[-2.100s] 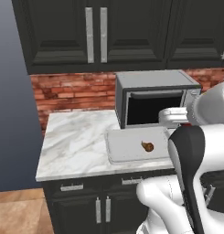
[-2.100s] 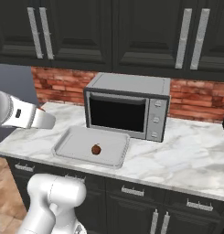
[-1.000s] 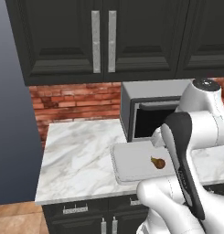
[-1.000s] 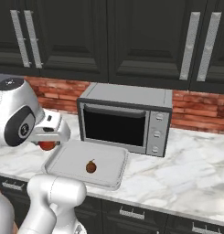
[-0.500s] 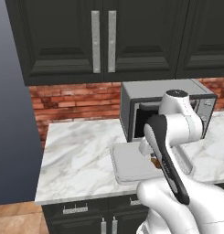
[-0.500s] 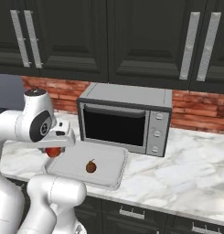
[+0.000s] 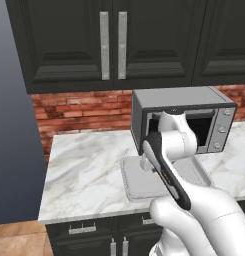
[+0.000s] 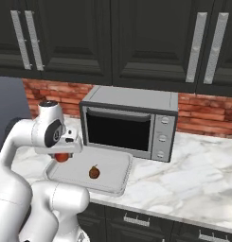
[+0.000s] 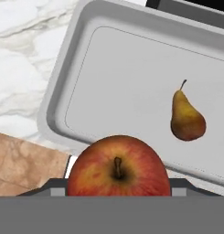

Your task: Pick the apple and pear from the fridge and place them inside the tupperware on the counter.

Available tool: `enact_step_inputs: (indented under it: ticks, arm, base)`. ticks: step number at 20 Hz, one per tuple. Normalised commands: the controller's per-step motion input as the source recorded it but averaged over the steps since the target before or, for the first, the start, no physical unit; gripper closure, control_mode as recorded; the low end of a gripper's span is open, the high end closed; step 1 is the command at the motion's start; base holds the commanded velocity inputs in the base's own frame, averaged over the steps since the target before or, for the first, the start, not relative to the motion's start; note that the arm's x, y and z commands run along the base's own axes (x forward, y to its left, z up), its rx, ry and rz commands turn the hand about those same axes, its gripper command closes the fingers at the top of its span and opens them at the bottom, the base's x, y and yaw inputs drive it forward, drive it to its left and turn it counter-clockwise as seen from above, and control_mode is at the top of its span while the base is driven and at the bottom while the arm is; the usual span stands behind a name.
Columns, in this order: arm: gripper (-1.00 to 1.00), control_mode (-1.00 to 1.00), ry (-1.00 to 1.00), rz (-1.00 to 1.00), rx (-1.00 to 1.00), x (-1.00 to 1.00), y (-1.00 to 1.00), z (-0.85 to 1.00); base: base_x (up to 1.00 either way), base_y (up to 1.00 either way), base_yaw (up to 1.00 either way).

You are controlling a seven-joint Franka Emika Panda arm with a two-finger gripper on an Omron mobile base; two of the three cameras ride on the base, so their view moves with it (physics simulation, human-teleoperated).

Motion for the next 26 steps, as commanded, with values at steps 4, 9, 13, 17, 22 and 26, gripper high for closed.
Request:
enact_step_inputs:
  ticks: [4,9,13,17,22,26]
  arm:
    - [1.00,-1.00,0.01,0.00,0.00,0.54,0.12,-0.57]
    - [1.00,-1.00,0.06,0.00,-0.02,0.52,0.11,-0.61]
    - [1.00,-1.00,0.10,0.03,-0.01,0.32,0.05,-0.54]
    - [1.00,-1.00,0.03,0.04,0.00,0.23,0.00,-0.47]
    - [-1.00,-1.00,0.00,0.02,0.00,0.18,0.03,-0.51]
    - [-1.00,-1.00,0.00,0.00,0.00,0.08,0.01,-0.41]
  base:
    - [0.00,0.00,0.00]
    - [0.00,0.00,0.00]
    - [0.00,0.00,0.00]
    - [0.00,0.00,0.00]
    - [0.00,0.00,0.00]
    - [0.00,0.00,0.00]
